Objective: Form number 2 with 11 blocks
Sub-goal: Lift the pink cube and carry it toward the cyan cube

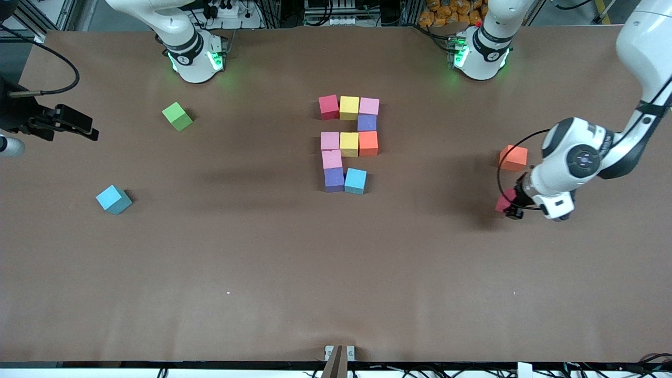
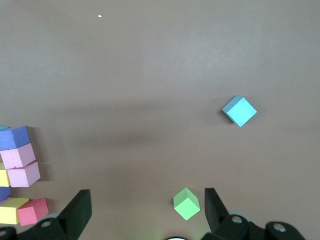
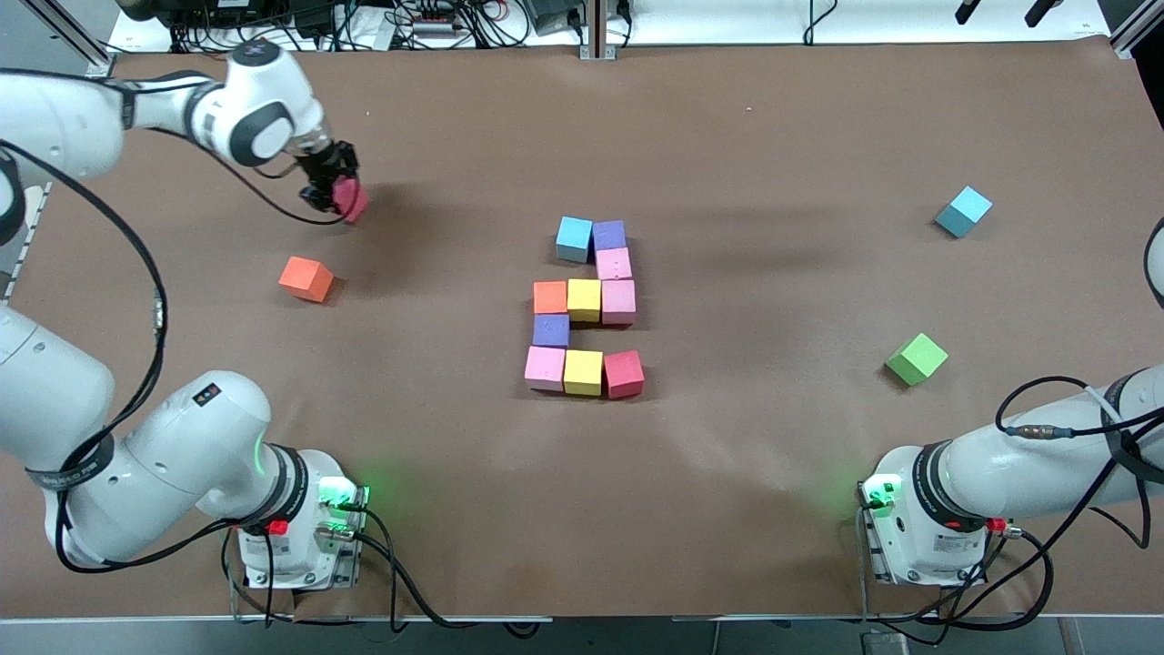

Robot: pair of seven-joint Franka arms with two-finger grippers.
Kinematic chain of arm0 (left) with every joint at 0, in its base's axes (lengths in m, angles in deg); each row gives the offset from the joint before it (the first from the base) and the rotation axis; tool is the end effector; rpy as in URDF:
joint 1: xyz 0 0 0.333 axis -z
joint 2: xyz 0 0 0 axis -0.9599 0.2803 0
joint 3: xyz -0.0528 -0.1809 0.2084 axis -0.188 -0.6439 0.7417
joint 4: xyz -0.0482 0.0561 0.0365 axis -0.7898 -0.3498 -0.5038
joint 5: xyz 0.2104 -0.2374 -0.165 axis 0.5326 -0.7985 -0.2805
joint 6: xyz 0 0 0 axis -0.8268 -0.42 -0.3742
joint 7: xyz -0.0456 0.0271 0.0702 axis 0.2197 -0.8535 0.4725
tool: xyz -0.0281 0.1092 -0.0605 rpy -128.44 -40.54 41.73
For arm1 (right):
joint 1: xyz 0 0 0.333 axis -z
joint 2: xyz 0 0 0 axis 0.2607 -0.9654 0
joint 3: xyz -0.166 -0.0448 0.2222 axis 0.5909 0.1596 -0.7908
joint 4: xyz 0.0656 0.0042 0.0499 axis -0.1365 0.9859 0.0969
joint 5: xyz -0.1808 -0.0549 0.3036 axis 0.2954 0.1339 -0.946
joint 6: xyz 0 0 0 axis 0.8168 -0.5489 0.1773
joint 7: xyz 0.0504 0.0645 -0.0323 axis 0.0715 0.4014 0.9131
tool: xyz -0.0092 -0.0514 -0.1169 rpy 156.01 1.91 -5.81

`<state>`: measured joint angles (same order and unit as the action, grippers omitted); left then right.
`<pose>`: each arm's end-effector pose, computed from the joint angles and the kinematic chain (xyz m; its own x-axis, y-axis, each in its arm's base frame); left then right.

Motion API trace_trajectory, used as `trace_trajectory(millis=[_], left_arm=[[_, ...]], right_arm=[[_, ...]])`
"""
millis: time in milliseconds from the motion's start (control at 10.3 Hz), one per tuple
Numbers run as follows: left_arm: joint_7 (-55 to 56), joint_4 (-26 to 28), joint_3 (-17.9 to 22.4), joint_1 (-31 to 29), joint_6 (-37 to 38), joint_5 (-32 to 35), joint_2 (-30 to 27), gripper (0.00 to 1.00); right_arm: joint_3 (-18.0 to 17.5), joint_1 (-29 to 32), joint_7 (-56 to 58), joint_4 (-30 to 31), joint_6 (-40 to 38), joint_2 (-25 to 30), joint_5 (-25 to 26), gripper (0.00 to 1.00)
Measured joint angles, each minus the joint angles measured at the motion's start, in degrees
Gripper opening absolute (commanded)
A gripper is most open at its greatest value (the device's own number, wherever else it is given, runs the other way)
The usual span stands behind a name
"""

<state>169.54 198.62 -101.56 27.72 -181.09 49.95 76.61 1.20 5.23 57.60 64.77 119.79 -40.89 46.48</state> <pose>0.5286 -0.0549 0.2008 0.3629 0.9315 0.0235 0.9313 -0.3617 -0.0420 0.5169 0.0085 0.5735 0.9951 -0.0316 -0.0935 -0.0372 -0.9976 -0.0578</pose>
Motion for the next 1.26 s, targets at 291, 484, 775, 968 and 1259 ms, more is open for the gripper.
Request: trace_trajectory(millis=[291, 484, 775, 968, 1259], left_arm=[[8.4, -2.27, -0.01, 8.18, 0.64, -6.39, 0.02, 0.0], [14.05, -5.11, 0.03, 13.43, 2.08, -9.01, 0.11, 0.0], [24.71, -7.37, 0.18, 21.47, 2.53, -9.45, 1.67, 0.0], [30.66, -8.25, 1.85, 26.92, 2.55, -9.45, 3.04, 0.0], [37.48, -13.09, 10.03, 39.24, 2.53, -9.47, 5.76, 0.0]], right_arm=[[0.0, 0.0, 0.0, 0.0, 0.0, 0.0, -0.04, 1.0], [-0.02, -0.01, 0.0, 0.0, 0.0, 0.0, -0.09, 1.0], [-0.01, -0.01, 0.0, 0.0, 0.02, 0.0, -0.11, 1.0], [0.01, 0.0, 0.0, 0.0, 0.05, 0.0, -0.11, 1.0], [0.03, 0.02, 0.0, 0.0, 0.09, 0.0, -0.12, 1.0]])
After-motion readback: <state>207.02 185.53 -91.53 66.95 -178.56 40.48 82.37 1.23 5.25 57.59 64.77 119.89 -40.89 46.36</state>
